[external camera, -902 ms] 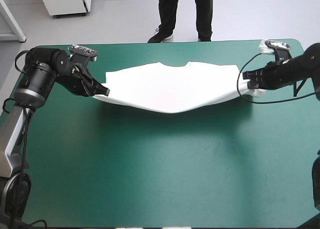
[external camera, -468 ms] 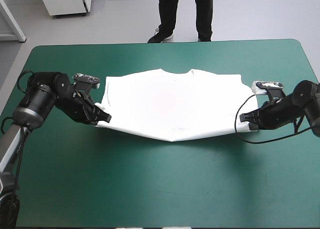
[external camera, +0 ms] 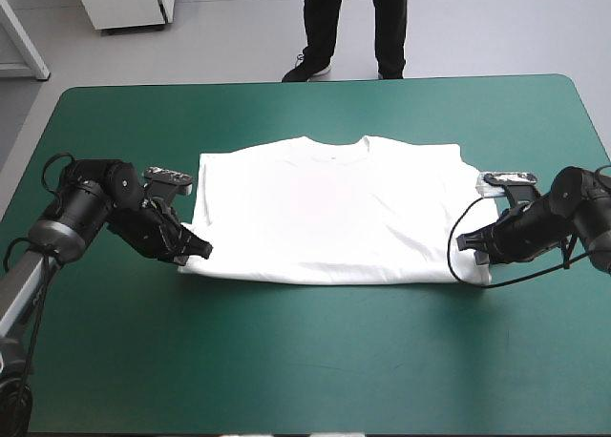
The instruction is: Fold the cloth
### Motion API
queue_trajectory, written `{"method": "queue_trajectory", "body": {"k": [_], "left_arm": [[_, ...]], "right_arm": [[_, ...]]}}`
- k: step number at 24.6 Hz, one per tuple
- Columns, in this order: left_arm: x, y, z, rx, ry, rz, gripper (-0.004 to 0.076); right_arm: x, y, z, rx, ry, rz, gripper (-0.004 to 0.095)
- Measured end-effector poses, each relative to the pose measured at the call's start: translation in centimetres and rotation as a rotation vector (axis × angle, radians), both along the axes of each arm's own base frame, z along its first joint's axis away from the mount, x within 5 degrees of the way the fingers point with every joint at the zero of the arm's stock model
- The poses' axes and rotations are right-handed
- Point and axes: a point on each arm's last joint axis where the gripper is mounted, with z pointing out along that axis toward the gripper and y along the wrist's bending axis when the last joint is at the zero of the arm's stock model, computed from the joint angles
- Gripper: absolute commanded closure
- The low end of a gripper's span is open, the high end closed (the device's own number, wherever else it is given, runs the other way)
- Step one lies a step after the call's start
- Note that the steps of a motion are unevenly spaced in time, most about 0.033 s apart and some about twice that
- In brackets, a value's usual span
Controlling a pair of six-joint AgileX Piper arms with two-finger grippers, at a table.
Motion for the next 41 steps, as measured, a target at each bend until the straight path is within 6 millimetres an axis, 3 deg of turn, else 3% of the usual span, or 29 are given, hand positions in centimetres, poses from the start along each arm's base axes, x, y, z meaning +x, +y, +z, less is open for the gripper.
{"method": "queue_trajectory", "body": {"k": [3,7,9,11,13,16,19,26,33,36,41], "left_arm": [[-0.2,0.1,0.3,0.002,-0.010,-0.003,0.0381],[-1.7,0.8,2.3,0.043,-0.098,-0.003,0.0367],[-3.1,1.1,4.7,0.031,-0.181,-0.001,0.0367],[-3.9,1.2,7.2,0.004,-0.284,0.003,0.0367],[-4.2,1.0,10.3,-0.038,-0.402,0.007,0.0367],[-4.4,1.0,12.9,-0.066,-0.476,0.006,0.0367],[-4.8,1.0,14.6,-0.079,-0.521,0.004,0.0367],[-4.9,1.0,14.8,-0.078,-0.517,0.003,0.0367],[-4.9,1.0,14.7,-0.078,-0.515,0.003,0.0367],[-4.9,1.0,14.7,-0.078,-0.514,0.002,0.0367],[-4.9,1.0,14.7,-0.077,-0.511,0.002,0.0367]], "right_arm": [[-0.2,-0.2,0.1,-0.017,0.008,-0.017,0.0377],[-1.4,-0.7,2.0,-0.091,-0.068,-0.053,0.0395],[-1.5,-1.4,2.7,-0.161,-0.129,-0.081,0.0400],[-0.7,-1.9,2.3,-0.209,-0.157,-0.094,0.0400],[1.0,-2.2,0.6,-0.227,-0.129,-0.093,0.0400],[3.4,-2.3,-0.8,-0.225,-0.103,-0.092,0.0400],[6.5,-2.4,-0.9,-0.209,-0.115,-0.100,0.0400],[10.2,-2.3,-2.7,-0.161,-0.068,-0.107,0.0401],[11.0,-2.3,-5.1,-0.153,0.010,-0.102,0.0404],[11.2,-2.2,-5.6,-0.148,0.028,-0.101,0.0477],[11.4,-2.2,-6.2,-0.138,0.048,-0.096,0.0688]]}}
